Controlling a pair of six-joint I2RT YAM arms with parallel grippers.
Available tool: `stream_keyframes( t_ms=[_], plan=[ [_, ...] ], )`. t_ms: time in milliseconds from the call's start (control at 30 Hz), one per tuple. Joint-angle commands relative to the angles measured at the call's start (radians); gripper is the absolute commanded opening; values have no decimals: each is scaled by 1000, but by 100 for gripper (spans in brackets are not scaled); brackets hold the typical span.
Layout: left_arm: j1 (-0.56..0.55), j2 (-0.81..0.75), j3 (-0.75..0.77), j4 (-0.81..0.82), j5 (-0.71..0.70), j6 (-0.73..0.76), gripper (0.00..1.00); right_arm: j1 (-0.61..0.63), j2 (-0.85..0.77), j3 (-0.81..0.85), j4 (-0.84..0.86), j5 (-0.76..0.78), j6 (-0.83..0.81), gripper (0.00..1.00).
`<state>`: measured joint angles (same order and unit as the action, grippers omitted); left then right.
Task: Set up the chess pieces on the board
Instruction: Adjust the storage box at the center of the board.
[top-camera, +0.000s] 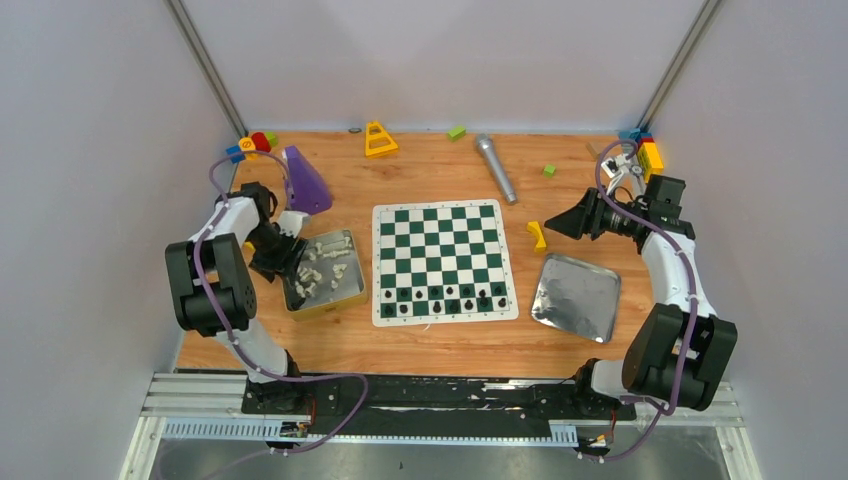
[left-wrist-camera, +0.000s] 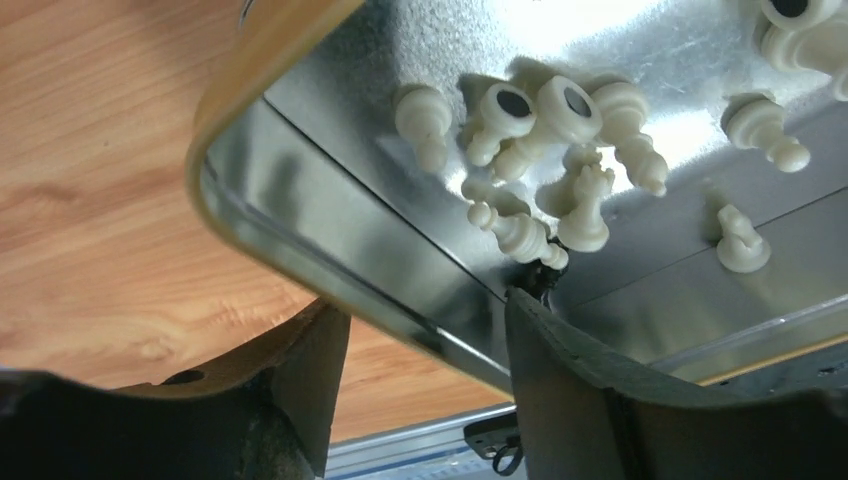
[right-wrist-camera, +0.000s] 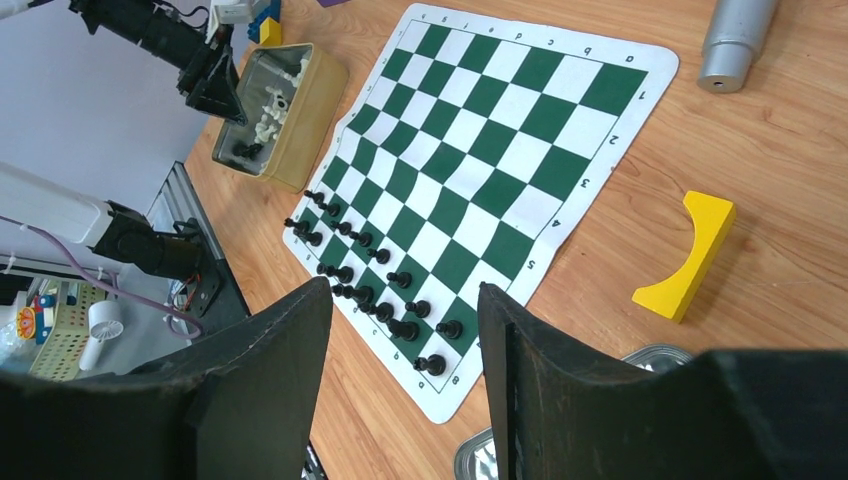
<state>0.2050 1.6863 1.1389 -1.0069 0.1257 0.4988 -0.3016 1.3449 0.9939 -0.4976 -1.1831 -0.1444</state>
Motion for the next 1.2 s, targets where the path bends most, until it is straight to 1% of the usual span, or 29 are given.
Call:
stream_keyframes(
  t_ms=[0,33,67,100,133,200,233,267,300,333,400,467,600,733,900,1067,1167],
  plan=[
    [2,47,51,21,39,-50,59,2,3,12,4,-29,-31,56],
    [3,56,56,25,30,-46,52,2,3,12,3,-30,-32,56],
    [3,58,60,31,24,-43,49,3,4,12,3,-29,-32,56],
    [3,59,71,34,11,-31,44,3,5,13,4,-29,-32,56],
    [3,59,77,34,4,-21,43,3,7,14,3,-29,-32,56],
    [2,65,99,30,-7,14,34,2,10,14,2,-30,-32,56],
    [2,74,116,29,-17,42,33,3,12,15,2,-30,-32,56],
    [0,80,125,22,-23,57,28,2,14,15,2,-30,-32,56],
    [-2,95,142,18,-34,92,25,2,14,15,2,-29,-32,56],
    [-6,102,149,14,-41,130,19,2,14,15,2,-30,-33,56],
    [-21,122,163,12,-72,201,13,2,13,14,-1,-26,-35,56],
    [-48,132,170,11,-99,276,10,3,13,14,1,-24,-36,56],
    [-123,155,170,16,-160,408,8,2,16,14,-1,-20,-37,56],
    [-212,191,193,38,-242,498,6,3,17,16,-1,-15,-38,56],
    [-331,226,258,52,-292,593,5,3,12,14,-2,-10,-41,56],
    [-416,254,306,57,-325,664,6,2,4,16,-4,-3,-45,56],
    [-458,273,319,67,-363,707,9,2,-3,16,-8,-1,-47,56]
  ],
)
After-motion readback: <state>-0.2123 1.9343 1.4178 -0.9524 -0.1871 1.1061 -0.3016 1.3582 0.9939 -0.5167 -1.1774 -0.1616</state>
